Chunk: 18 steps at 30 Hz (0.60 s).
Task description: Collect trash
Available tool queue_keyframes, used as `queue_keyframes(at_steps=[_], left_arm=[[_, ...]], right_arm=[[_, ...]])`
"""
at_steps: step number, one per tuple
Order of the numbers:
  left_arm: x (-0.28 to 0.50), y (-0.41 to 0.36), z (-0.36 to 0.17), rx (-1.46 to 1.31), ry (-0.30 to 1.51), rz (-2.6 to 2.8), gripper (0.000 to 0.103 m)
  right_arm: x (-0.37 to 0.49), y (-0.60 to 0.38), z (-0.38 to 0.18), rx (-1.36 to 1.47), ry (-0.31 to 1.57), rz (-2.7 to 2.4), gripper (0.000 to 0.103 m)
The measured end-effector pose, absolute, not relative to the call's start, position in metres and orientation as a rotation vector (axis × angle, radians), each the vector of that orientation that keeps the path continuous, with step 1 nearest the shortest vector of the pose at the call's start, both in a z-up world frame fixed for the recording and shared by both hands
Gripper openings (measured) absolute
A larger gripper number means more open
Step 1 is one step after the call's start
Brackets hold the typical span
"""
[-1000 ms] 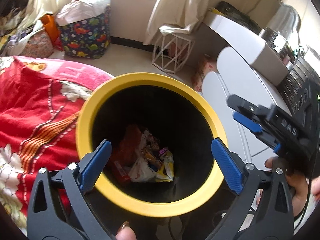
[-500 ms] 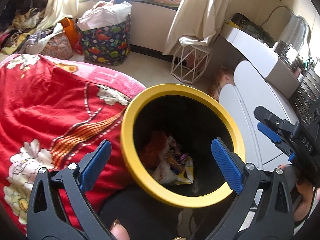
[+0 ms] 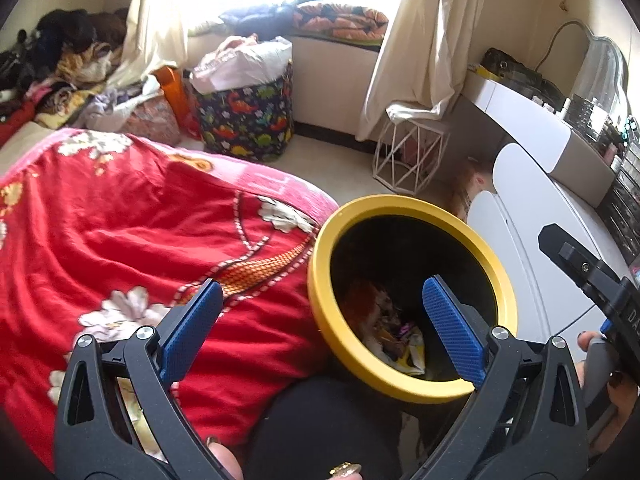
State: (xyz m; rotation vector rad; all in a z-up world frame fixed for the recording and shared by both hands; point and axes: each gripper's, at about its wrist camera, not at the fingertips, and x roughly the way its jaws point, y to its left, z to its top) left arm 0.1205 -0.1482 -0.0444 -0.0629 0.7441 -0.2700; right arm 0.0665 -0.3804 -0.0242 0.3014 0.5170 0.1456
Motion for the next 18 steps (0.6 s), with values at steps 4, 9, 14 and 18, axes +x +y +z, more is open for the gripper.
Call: queue_keyframes(at_steps=[4, 9, 14, 18], left_arm=[[0.108, -0.139, -0.040, -0.033, 0.694, -0.259, 0.092], [0.084, -0.128, -0.034, -0.012, 0.599, -0.242, 0.092], [0.063, -0.117, -0.027, -0.020, 0.513, -0.212, 0.092], [0.053, -0.109, -0.024, -0.039, 0.471, -0.207, 0.092]], right_arm=[[0.052, -0.369, -0.020, 0.259, 0.456, 0.150, 0.096], [0.029, -0.354, -0.016, 0.197, 0.377, 0.098, 0.097], [0.002, -0.349, -0.017, 0.172, 0.300, 0.027, 0.097], [-0.023, -0.341, -0.019, 0.120, 0.212, -0.015, 0.097]])
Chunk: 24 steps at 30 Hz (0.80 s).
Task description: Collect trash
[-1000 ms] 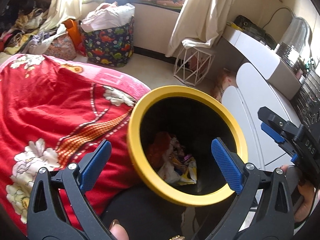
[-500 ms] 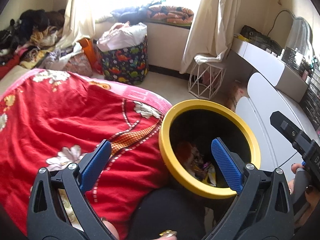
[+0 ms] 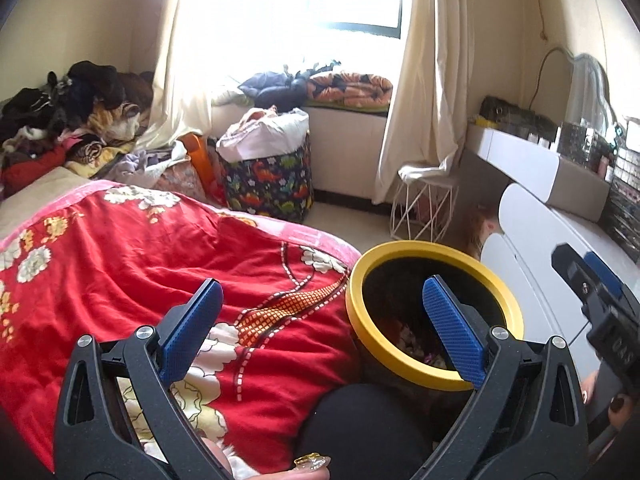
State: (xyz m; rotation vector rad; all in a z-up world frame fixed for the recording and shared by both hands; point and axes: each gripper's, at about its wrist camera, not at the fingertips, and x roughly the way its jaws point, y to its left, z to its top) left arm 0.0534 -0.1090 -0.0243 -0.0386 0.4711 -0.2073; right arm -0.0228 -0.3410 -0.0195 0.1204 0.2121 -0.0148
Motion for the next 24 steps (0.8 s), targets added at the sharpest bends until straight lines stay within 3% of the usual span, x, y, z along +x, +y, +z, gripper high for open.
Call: queue_keyframes(at_steps=[24], left_arm=[[0.0455, -0.1059, -0.0275, -0.046, 0.456, -0.211, 0.092]], right_arm=[[-0.0355, -0.3338, -0.0264, 0.088, 0.188, -0.053, 0.097]])
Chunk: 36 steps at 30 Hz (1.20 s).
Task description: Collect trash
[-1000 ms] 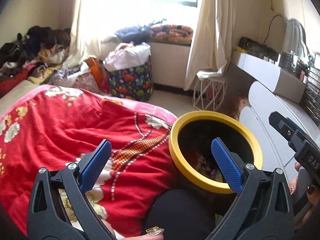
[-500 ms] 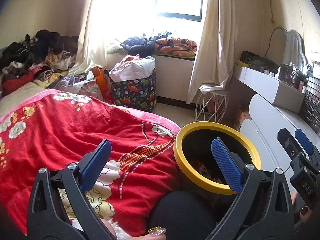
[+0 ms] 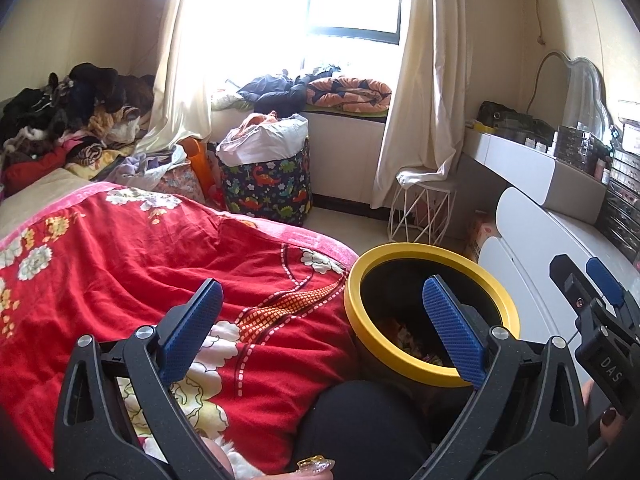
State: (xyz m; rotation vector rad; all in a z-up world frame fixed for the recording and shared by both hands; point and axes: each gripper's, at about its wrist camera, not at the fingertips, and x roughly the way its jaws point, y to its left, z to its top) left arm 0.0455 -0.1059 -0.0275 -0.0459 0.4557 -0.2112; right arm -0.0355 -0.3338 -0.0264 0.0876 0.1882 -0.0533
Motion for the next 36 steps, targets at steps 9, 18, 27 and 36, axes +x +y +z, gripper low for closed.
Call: queue_keyframes(at_steps=[9, 18, 27, 36], left_arm=[[0.0449, -0.1054, -0.0274, -0.044, 0.454, -0.211, 0.092], [0.0451, -0.1057, -0.0276, -0.045, 0.456, -0.211, 0.092], [0.0450, -0.1054, -0.0276, -0.046, 0.457, -0.211, 0.092], [0.0442, -0.1030, -0.0294, -0.044, 0.461, -0.207, 0.092]], right_arm=[[-0.0379, -0.3325, -0.0272, 0.089, 0.185, -0.056, 0.097], [-0.0383, -0.3325, -0.0274, 0.090, 0.190, -0.057, 0.097], [-0.0379, -0.3336, -0.0278, 0.091, 0.193, -0.058, 0.097], [-0.0379, -0.3331, -0.0282, 0.098, 0.197, -0.048, 0.097]])
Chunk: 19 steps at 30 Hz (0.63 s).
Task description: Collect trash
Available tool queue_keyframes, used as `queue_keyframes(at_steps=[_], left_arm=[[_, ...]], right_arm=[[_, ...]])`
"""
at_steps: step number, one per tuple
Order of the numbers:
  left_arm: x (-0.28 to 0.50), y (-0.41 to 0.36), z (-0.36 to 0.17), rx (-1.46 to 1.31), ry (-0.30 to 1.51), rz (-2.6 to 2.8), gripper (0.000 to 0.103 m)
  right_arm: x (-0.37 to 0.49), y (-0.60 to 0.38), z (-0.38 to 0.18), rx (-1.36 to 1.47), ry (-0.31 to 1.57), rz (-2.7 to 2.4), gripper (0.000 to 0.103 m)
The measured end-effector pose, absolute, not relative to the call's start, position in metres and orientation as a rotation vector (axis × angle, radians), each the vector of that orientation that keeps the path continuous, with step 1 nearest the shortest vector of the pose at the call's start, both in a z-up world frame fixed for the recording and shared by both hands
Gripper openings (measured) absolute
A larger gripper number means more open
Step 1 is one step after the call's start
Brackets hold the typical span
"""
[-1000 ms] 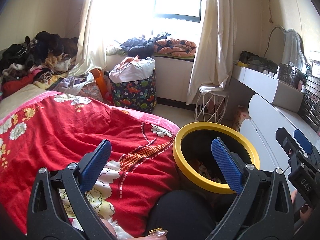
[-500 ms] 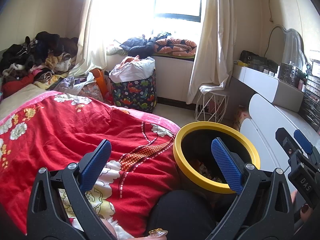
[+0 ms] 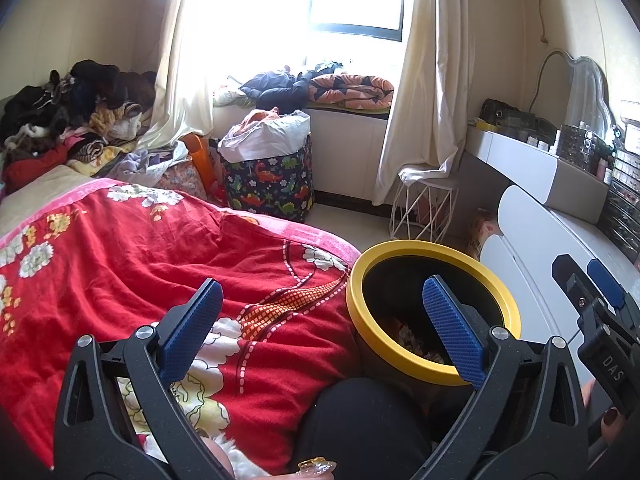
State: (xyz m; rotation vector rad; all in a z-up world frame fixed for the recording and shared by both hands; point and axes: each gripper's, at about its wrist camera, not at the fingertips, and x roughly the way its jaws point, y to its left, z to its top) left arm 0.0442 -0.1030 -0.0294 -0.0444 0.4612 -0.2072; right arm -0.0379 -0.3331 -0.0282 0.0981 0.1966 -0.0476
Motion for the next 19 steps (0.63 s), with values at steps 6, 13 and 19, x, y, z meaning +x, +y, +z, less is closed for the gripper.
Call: queue_keyframes(at_steps=[6, 13, 19], left_arm=[[0.047, -0.082, -0.025, -0.085, 0.467, -0.138, 0.092], [0.041, 0.026, -0.016, -0.232, 0.529, 0.097, 0.092], [-0.023, 0.201, -0.046, -0.348, 0.640, 0.601, 0.092]], right_arm=[[-0.024, -0.320, -0.015, 0.127, 0.229, 0.047, 0.097], [0.015, -0.224, 0.019, 0.113, 0.331, 0.403, 0.097], [0.043, -0.022, 0.002, 0.000, 0.645, 0.903, 0.097]])
